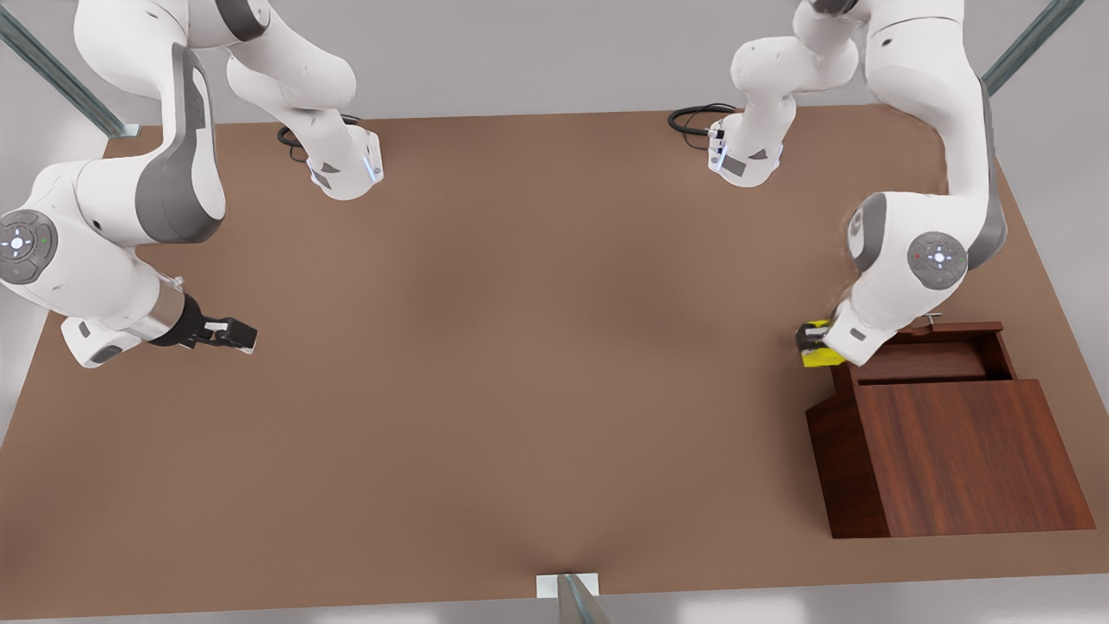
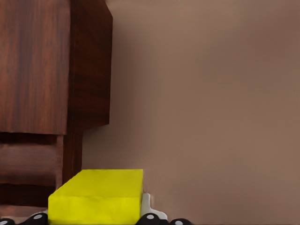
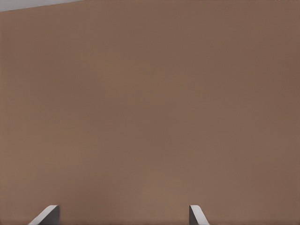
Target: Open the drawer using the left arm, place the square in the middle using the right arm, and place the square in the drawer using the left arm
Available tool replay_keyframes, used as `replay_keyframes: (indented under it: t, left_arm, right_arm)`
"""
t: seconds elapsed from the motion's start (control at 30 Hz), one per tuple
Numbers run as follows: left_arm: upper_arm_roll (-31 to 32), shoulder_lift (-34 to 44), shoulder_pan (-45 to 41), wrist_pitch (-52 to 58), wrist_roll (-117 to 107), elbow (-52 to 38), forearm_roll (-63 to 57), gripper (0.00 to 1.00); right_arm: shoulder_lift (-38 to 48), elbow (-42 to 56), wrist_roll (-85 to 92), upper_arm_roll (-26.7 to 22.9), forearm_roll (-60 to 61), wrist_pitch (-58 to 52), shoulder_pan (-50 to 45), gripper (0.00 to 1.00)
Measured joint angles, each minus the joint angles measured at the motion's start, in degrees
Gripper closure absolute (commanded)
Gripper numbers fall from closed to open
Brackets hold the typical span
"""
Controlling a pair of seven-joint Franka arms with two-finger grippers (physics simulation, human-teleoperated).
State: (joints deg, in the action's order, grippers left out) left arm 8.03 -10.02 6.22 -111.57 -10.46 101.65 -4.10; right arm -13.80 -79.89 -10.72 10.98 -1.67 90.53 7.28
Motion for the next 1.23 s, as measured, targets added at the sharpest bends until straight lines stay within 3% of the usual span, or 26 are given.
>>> replay_keyframes:
  t: [0.1,0.33,0.67,0.7,0.73,0.93,1.0,1.03,1.07,1.17,1.23]
  left_arm:
    - [-2.53,0.83,3.68,1.96,1.31,0.56,0.48,0.28]
    - [-2.59,-5.32,10.99,-4.18,10.11,1.00,0.43,0.28]
    - [-2.65,-8.70,15.93,-8.33,20.78,1.80,-0.17,0.28]
    - [-2.66,-8.70,15.92,-8.32,20.73,1.72,-0.20,0.21]
    - [-2.67,-8.78,16.03,-8.36,20.70,1.58,-0.03,0.00]
    - [-2.76,-8.12,16.21,-8.32,20.04,1.12,0.43,0.00]
    - [-2.02,-3.08,15.71,1.37,17.86,-2.42,0.44,0.00]
    - [-1.72,-1.04,12.30,14.54,16.00,-9.04,0.42,0.00]
    - [-1.63,-0.21,6.40,21.08,15.50,-12.99,0.40,0.00]
    - [-1.42,2.02,-1.39,23.06,15.57,-15.79,0.38,0.00]
    - [-1.36,1.63,-0.57,23.07,15.56,-15.96,0.38,0.00]
  right_arm:
    - [0.00,0.00,0.00,0.00,0.00,0.00,0.10,0.00]
    - [0.09,-0.09,0.00,0.00,0.00,0.00,0.01,0.00]
    - [-0.18,-0.18,0.00,0.00,0.00,0.18,0.01,0.00]
    - [-0.18,-0.18,0.00,0.00,0.00,0.18,0.08,0.00]
    - [-0.18,-0.18,0.00,0.00,0.00,0.18,0.13,0.00]
    - [-0.01,-0.44,0.00,0.00,0.00,0.26,0.11,0.00]
    - [0.08,-0.44,0.00,0.00,0.00,0.18,0.22,0.00]
    - [0.09,-0.51,0.08,0.00,0.00,0.14,0.24,0.00]
    - [0.09,-0.61,0.09,0.00,0.00,0.17,0.30,0.00]
    - [0.00,-0.62,0.09,0.00,0.00,0.18,0.28,0.00]
    - [-0.07,-0.64,0.09,0.00,0.00,0.26,0.27,0.00]
